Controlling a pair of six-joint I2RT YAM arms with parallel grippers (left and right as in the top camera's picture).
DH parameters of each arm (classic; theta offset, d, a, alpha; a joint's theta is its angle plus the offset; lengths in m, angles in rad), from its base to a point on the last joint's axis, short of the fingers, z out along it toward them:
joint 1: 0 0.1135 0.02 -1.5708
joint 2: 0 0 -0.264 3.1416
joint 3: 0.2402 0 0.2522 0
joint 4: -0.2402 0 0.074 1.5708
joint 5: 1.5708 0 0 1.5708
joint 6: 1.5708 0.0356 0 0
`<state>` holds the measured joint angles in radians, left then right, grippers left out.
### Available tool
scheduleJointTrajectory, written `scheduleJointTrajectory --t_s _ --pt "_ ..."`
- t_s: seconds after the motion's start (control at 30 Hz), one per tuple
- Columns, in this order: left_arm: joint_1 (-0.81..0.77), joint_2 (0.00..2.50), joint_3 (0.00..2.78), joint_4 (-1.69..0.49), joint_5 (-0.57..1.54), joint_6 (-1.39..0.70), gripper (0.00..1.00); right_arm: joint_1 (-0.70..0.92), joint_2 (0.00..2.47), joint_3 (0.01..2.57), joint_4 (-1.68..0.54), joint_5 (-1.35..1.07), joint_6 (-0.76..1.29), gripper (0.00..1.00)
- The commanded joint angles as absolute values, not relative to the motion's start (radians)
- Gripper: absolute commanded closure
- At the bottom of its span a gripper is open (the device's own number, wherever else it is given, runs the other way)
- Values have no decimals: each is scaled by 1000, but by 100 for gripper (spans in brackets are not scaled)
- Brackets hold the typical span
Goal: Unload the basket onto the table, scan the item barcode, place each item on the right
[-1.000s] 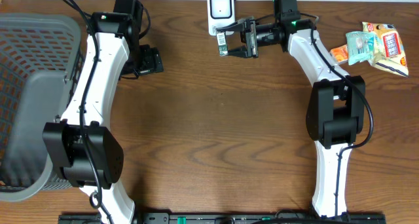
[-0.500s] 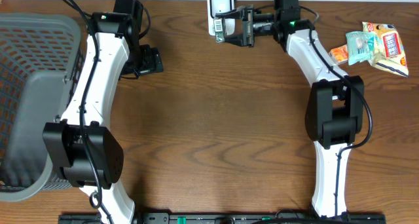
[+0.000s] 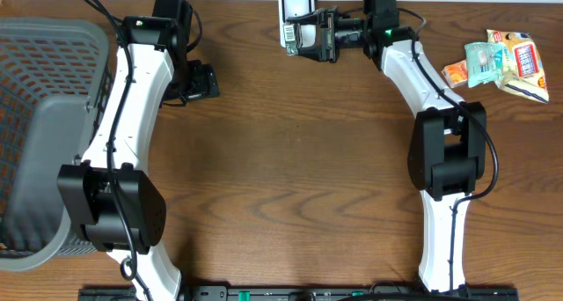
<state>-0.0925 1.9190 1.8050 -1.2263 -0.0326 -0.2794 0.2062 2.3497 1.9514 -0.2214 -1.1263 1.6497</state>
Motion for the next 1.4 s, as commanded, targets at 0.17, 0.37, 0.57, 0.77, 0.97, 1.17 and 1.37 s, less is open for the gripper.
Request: scheduleJointTrajectory --t_s 0.17,0.37,0.57,0.77,0.97,1.17,1.37 --pt "-90 1917 1795 -1230 -46 -263 2 266 2350 1971 -226 -743 1039 58" --pt "-90 1917 1795 -1229 -46 -263 2 326 2350 1971 -231 -373 758 56" --pt "-90 1917 1795 -1230 -46 -263 2 375 2350 1971 -203 -4 603 51" --pt "-90 1917 1795 -1230 -46 -263 2 406 2351 1971 -102 141 448 50" --pt "-90 1917 1795 -1229 -46 -263 2 415 2366 1971 38 232 387 50" --pt "-90 1917 1795 -1229 -46 -263 2 415 2427 1971 192 234 387 49" --pt "-90 1917 1795 -1230 -46 -263 2 415 2503 1971 347 234 364 47"
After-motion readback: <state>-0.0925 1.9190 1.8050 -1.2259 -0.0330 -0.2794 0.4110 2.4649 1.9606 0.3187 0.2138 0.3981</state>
